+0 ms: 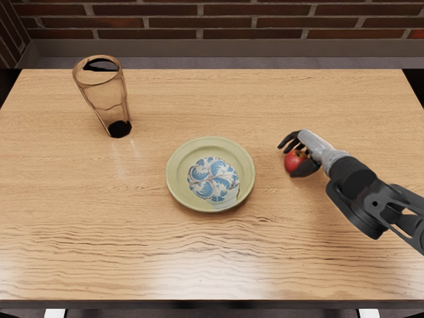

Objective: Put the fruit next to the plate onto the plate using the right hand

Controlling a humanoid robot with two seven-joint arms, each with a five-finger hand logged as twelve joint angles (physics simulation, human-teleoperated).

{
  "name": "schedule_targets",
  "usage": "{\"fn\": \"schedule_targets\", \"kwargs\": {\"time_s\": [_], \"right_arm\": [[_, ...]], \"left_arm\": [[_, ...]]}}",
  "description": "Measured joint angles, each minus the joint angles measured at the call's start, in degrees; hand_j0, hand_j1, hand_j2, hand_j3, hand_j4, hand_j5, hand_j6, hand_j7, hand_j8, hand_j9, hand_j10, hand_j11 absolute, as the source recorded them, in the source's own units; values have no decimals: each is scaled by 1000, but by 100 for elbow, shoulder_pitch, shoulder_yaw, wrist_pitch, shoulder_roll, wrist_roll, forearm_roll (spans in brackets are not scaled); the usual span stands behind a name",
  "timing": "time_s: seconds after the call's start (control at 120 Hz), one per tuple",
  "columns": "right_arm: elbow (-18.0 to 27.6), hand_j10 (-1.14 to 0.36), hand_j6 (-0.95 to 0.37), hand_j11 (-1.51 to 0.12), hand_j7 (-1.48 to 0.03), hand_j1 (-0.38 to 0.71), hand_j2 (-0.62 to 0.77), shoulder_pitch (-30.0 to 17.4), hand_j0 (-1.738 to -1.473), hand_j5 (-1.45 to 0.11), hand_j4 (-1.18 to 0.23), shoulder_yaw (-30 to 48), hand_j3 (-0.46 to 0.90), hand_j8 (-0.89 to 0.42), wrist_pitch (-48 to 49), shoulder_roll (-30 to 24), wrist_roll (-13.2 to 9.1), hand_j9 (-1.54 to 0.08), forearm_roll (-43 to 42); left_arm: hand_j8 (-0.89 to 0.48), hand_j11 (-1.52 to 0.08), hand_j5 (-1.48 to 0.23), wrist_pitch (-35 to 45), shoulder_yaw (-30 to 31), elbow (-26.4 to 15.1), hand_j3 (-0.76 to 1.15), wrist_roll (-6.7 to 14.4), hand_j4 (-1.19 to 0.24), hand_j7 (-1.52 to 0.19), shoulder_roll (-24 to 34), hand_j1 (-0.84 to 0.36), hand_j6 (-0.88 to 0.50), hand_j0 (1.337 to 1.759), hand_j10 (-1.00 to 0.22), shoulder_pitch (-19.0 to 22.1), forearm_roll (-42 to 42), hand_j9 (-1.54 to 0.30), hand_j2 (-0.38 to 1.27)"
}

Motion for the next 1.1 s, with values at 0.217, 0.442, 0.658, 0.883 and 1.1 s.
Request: {"fn": "schedule_targets", "kwargs": {"time_s": [0.217,0.442,0.658,0.883,1.1], "right_arm": [[34,-502,-545,-713,-707,228,101,-35,-1657,-713,-541,388,0,-401,5,69,0,-713,19],[42,-503,-549,-723,-718,232,123,-31,-1658,-725,-546,880,0,-402,20,218,0,-724,155],[46,-497,-542,-729,-724,233,114,84,-1657,-729,-553,1177,0,-396,81,222,-1,-729,1214],[209,-492,-546,-768,-764,246,174,324,-1657,-769,-584,1332,0,-391,346,386,-3,-770,2195],[252,-514,-590,-806,-808,260,284,417,-1658,-815,-616,1302,0,-418,452,920,-5,-809,2388]], "left_arm": [[1,0,0,0,0,0,0,0,0,0,0,349,1,1658,0,0,0,0,0],[1,0,0,0,0,0,0,0,0,0,0,349,1,1658,0,0,0,0,0],[1,0,0,0,0,0,0,0,0,0,0,349,1,1658,0,0,0,0,0],[1,0,0,0,0,0,0,0,0,0,0,349,1,1658,0,0,0,0,0],[1,0,0,0,1,0,0,0,0,0,0,349,1,1658,0,0,-1,0,0]]}}
